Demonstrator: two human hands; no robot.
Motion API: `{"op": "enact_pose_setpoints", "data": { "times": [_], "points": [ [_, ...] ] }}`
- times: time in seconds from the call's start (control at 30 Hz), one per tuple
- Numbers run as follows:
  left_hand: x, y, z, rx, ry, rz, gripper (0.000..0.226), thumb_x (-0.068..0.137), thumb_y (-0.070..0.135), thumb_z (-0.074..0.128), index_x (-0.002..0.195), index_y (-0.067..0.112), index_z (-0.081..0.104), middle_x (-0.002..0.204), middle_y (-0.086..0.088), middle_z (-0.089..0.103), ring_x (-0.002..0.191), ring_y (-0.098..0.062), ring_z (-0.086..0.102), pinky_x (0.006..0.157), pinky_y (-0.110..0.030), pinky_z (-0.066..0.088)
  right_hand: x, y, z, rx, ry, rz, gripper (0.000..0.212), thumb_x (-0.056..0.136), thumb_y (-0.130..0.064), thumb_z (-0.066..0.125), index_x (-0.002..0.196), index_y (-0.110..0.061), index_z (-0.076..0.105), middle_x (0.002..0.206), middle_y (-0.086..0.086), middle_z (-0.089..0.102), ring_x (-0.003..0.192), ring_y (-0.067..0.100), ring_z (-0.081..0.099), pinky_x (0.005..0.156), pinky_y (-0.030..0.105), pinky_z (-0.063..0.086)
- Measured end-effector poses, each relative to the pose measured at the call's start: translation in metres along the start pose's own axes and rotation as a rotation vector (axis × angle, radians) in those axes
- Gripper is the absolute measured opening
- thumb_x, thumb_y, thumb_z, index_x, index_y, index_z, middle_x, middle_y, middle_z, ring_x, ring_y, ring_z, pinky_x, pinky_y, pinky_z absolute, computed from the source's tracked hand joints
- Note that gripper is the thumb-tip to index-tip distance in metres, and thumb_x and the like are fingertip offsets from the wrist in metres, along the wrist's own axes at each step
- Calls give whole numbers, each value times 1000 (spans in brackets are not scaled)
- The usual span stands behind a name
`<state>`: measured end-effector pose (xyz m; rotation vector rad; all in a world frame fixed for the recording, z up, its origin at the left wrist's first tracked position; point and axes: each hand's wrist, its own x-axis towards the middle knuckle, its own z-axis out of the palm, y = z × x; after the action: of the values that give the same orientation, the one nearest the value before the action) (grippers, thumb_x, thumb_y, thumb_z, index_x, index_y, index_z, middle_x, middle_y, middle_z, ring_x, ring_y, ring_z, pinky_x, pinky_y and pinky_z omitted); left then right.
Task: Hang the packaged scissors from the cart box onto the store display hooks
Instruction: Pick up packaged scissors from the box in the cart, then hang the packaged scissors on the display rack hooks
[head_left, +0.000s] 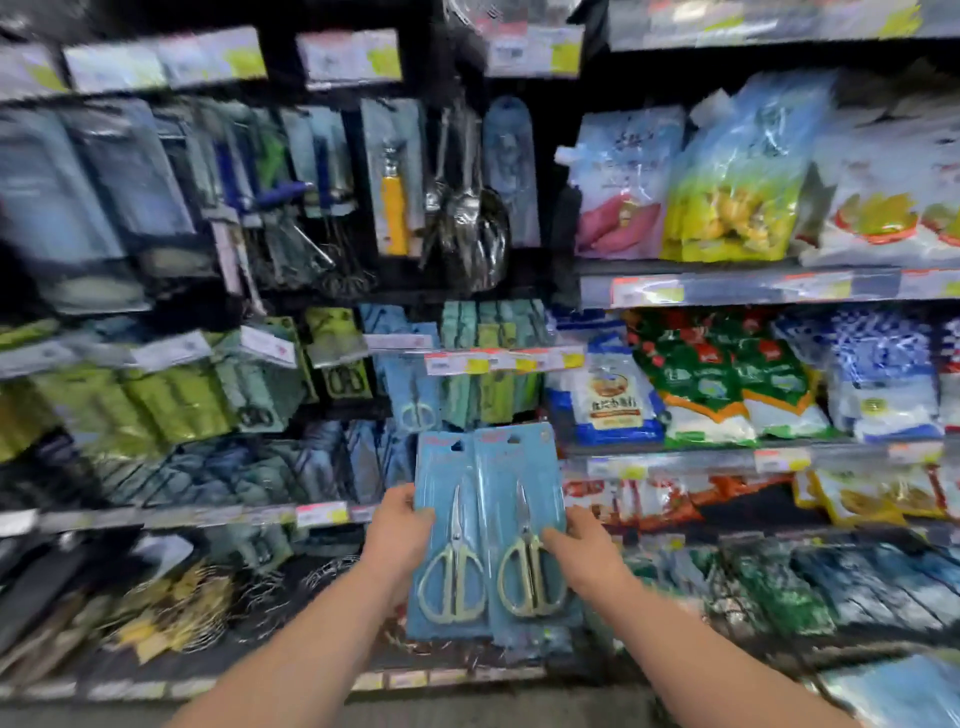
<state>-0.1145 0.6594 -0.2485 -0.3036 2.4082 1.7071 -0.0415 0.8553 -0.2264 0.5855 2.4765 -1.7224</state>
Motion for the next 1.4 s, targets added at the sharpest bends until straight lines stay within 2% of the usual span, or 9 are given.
{"op": "enact_pose_setpoints", "data": {
  "times": [0.1, 0.2, 0.27, 0.57, 0.8, 0.93, 1.13, 1.27, 1.4],
  "points": [
    [-21, 6, -60, -4, 94, -9, 23, 80, 5, 51, 93, 20, 64, 82, -19, 70, 73, -36, 66, 67, -44, 54, -9, -24, 51, -32, -62, -35, 29, 92, -10, 51, 121, -12, 50, 102, 3, 57, 82, 12, 52, 62, 18, 41],
    [-32, 10, -96, -79, 187, -34, 21, 86, -1, 50, 92, 17, 58, 78, -7, 63, 69, -27, 58, 65, -34, 47, -9, -38, 83, -40, -85, -44, 30, 92, -14, 51, 122, -11, 51, 101, 3, 59, 87, 17, 55, 78, 32, 47],
    [-28, 5, -110, -106, 189, -43, 20, 88, -1, 48, 96, 15, 58, 77, -8, 61, 68, -24, 52, 62, -32, 41, -5, -46, 94, -67, -83, -40, 29, 92, -14, 50, 121, -10, 51, 100, 4, 60, 85, 17, 56, 77, 33, 47],
    [12, -5, -141, -96, 227, -73, 24, 91, 1, 43, 105, 10, 60, 92, -18, 67, 70, -23, 54, 58, -30, 42, 55, -65, 122, -118, -46, -25, 12, 95, -14, 44, 105, -9, 48, 81, 4, 56, 65, 13, 49, 54, 24, 37],
    [65, 16, -131, -31, 272, -115, 20, 91, -2, 43, 103, 11, 53, 76, 3, 57, 59, -12, 53, 39, -16, 39, 117, -76, 140, -123, -107, -57, 16, 96, -12, 42, 110, -8, 48, 91, 7, 57, 72, 17, 51, 55, 24, 37],
    [94, 23, -122, -27, 304, -143, 22, 91, -1, 45, 107, 11, 54, 82, -1, 61, 63, -13, 53, 57, -29, 48, 145, -77, 145, -117, -116, -104, 5, 97, -12, 40, 101, -14, 43, 79, 4, 51, 65, 16, 46, 56, 29, 35],
    [121, 23, -112, -65, 272, -188, 19, 90, 0, 47, 101, 13, 54, 82, -5, 63, 68, -23, 57, 62, -36, 52, 174, -78, 153, -114, -99, -164, 4, 98, -15, 41, 102, -14, 42, 77, 5, 54, 61, 14, 48, 55, 28, 37],
    [134, 23, -110, -102, 220, -194, 20, 90, -2, 44, 105, 7, 55, 89, -17, 63, 59, -19, 49, 48, -24, 38, 182, -80, 159, -122, -106, -135, 11, 98, -15, 41, 108, -10, 41, 83, 6, 54, 62, 10, 47, 56, 27, 37],
    [144, 23, -115, -79, 179, -185, 21, 90, 0, 45, 100, 16, 55, 93, -18, 64, 61, -20, 47, 49, -29, 37, 185, -79, 166, -73, -66, -111, 21, 97, -13, 42, 117, -7, 45, 95, 9, 60, 76, 18, 55, 70, 31, 43]
  ]
}}
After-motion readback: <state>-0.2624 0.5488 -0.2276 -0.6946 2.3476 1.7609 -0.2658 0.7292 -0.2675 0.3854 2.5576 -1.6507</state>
